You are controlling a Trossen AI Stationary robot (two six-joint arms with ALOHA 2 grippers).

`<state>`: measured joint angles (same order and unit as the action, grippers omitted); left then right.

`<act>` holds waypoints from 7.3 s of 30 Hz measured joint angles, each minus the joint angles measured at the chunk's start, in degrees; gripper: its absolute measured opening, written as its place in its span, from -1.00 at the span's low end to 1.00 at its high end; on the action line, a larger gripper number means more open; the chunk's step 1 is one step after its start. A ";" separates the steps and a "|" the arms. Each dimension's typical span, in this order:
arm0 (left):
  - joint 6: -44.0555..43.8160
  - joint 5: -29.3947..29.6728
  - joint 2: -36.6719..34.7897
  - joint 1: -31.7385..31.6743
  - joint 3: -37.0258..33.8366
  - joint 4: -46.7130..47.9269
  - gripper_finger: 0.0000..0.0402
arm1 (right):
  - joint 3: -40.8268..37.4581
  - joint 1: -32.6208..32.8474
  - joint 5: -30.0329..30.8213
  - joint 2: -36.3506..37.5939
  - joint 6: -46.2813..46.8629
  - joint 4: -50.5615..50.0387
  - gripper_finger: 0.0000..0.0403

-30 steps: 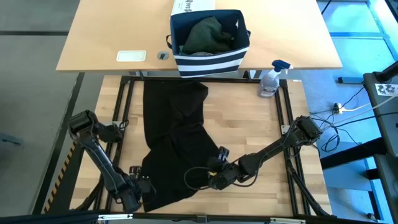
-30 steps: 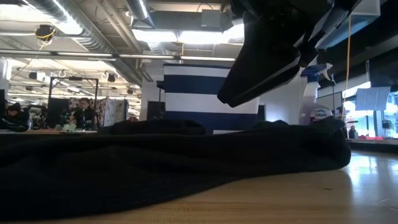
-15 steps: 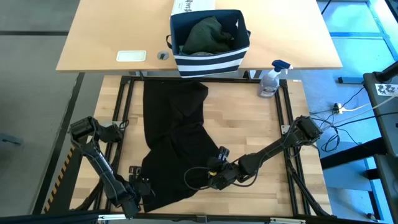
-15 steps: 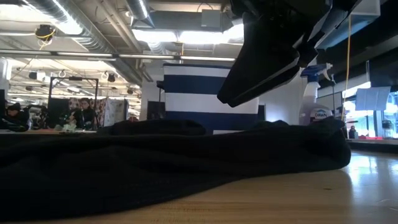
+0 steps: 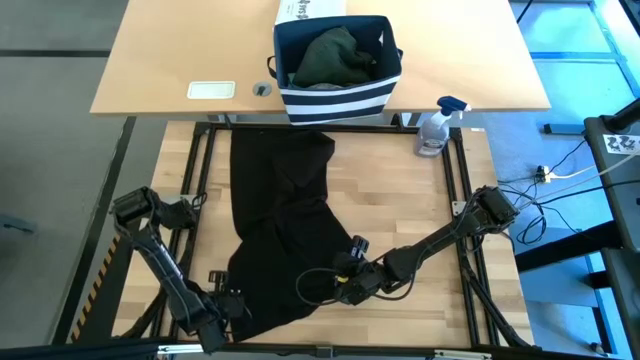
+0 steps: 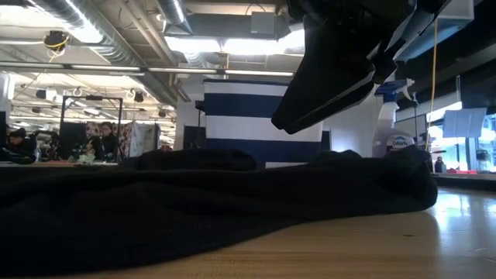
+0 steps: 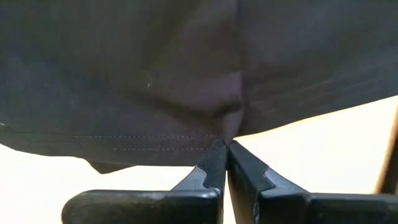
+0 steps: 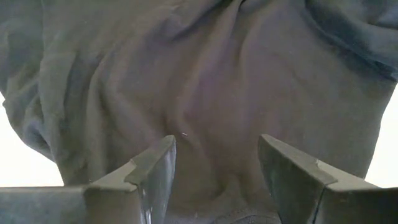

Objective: Fold Laundry from Bin
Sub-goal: Fold the black shirt

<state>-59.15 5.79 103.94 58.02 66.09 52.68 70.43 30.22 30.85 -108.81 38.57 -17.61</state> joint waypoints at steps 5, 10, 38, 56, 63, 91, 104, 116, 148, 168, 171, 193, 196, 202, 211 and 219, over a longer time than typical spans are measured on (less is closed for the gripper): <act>1.29 0.86 0.00 -1.11 7.12 6.24 -0.99 | 0.00 0.00 0.04 0.00 0.00 -0.02 0.14; 1.42 2.32 -0.07 -1.43 15.08 11.43 -0.99 | 0.00 0.00 0.06 0.00 -0.03 -0.03 0.14; 0.87 6.19 -0.13 -1.97 25.02 12.95 -1.00 | 3.23 11.61 -4.01 -1.00 -23.13 2.87 0.14; 0.80 6.67 -0.13 -3.15 25.00 12.90 -1.00 | 3.11 12.11 5.35 -7.96 -29.97 3.85 0.04; 0.76 6.72 -0.13 -3.37 25.00 12.90 -1.00 | 3.15 12.13 2.14 -9.17 -30.56 4.28 -0.17; -0.96 3.95 -0.13 -3.52 24.97 13.84 -1.00 | 3.13 11.80 12.96 -5.46 -26.48 -4.07 -0.94; -2.22 3.14 -0.13 -2.38 29.95 12.35 -1.00 | 3.13 11.76 16.00 0.61 -16.42 -18.92 -0.98; -4.98 -6.42 3.70 -0.51 30.31 7.84 -1.00 | 3.13 11.76 11.05 0.61 -15.40 -19.76 -0.99; -8.90 -20.14 4.12 0.39 30.30 16.12 -1.00 | 3.17 11.28 -5.48 0.66 -18.13 -11.58 -0.98; -1.74 -15.63 12.04 -0.96 30.29 6.05 -0.64 | 3.06 11.28 -10.26 0.66 -17.38 -18.45 -0.97; -1.17 -14.52 12.05 -1.47 30.29 4.48 -0.48 | 3.06 11.28 -11.02 0.66 -17.14 -18.71 -0.97; 17.74 20.16 15.28 1.90 28.07 15.54 -0.22 | 8.89 11.43 -10.95 0.61 -16.57 -20.32 -0.54; 17.54 20.69 15.26 2.78 25.27 13.59 -0.22 | 12.31 11.45 -9.16 0.61 -18.31 -21.74 -0.31; 21.45 22.73 15.28 3.36 19.40 6.64 -0.22 | 15.39 11.43 -3.44 0.61 -19.23 -26.57 -0.03; 27.12 23.17 15.24 1.90 13.57 2.85 -0.22 | 15.47 11.43 -2.04 0.61 -17.49 -27.12 0.00; 28.75 26.83 15.17 1.75 12.71 0.98 -0.22 | 15.47 11.39 1.06 0.61 -14.74 -32.50 0.00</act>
<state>-30.40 32.61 119.11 59.77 78.81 53.66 85.91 41.60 31.91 -108.20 23.83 -50.10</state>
